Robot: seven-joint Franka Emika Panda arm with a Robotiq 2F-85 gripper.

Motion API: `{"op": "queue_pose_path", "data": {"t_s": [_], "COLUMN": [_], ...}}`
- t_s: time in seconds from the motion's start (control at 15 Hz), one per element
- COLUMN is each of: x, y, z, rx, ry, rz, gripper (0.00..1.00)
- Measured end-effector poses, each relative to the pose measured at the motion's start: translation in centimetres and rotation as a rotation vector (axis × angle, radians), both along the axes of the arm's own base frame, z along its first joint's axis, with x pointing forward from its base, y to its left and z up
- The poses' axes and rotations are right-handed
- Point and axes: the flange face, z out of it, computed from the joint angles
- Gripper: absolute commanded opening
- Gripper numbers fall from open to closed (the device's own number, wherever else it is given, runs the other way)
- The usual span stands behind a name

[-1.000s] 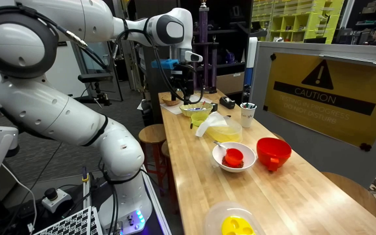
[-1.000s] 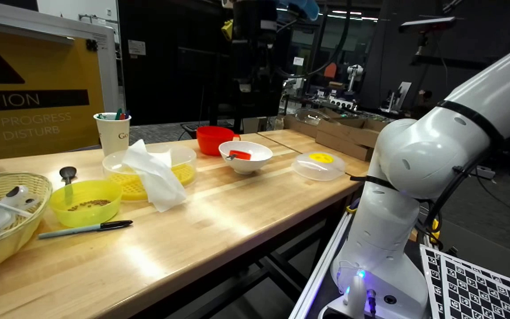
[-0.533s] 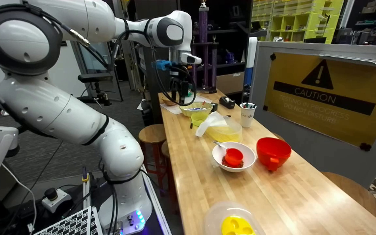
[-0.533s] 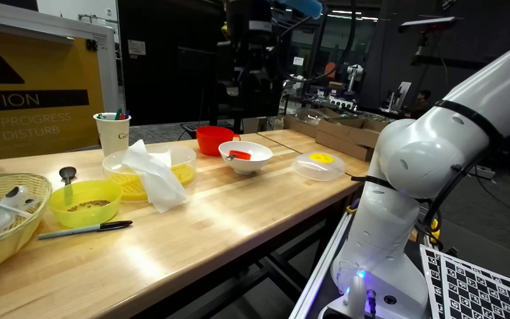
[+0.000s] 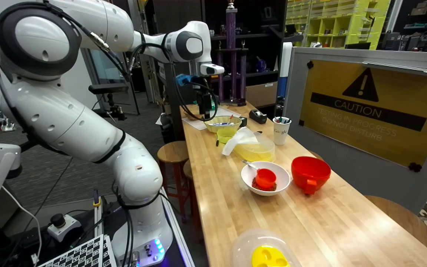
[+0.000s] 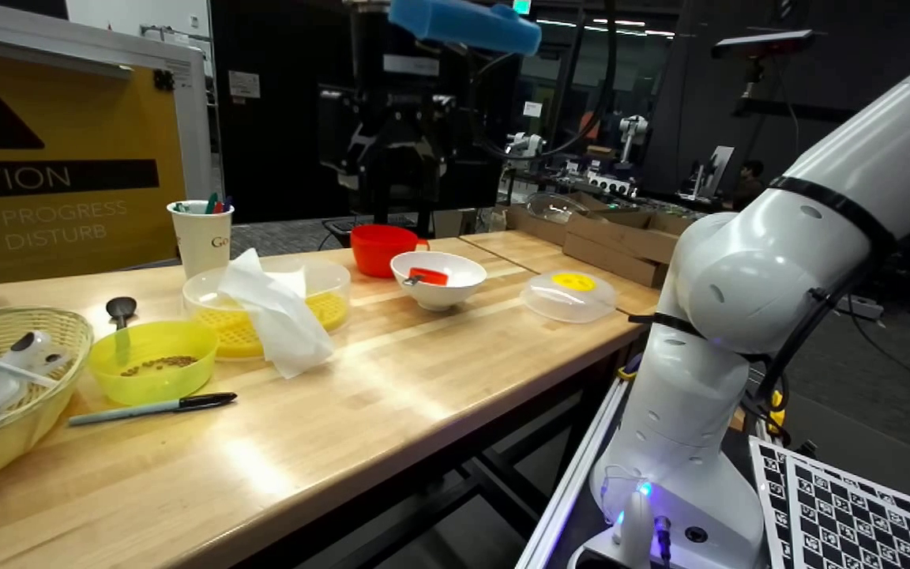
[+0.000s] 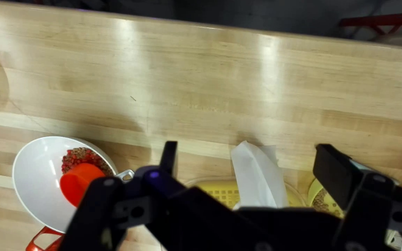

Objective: Use the white napkin to wipe the counter.

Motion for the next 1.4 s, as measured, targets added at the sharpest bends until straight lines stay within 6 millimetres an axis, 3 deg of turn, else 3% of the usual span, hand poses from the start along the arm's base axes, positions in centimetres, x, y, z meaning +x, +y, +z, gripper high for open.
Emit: {"op": "queue_pose_path", "data": {"t_s": [0.33, 0.53, 0.87, 1.4], "x": [-1.4, -1.1, 1.7, 7.2], "y": [3.0, 4.1, 4.7, 5.9], "z": [-2.6, -4.9, -7.7, -6.9], "rx": [-0.039, -0.044, -0.041, -0.069], "ry": [-0.015, -0.008, -0.019, -0.070], "rz": [-0.026, -0.049, -0.083, -0.121], "gripper": [1.00, 1.00, 1.00, 1.00]}}
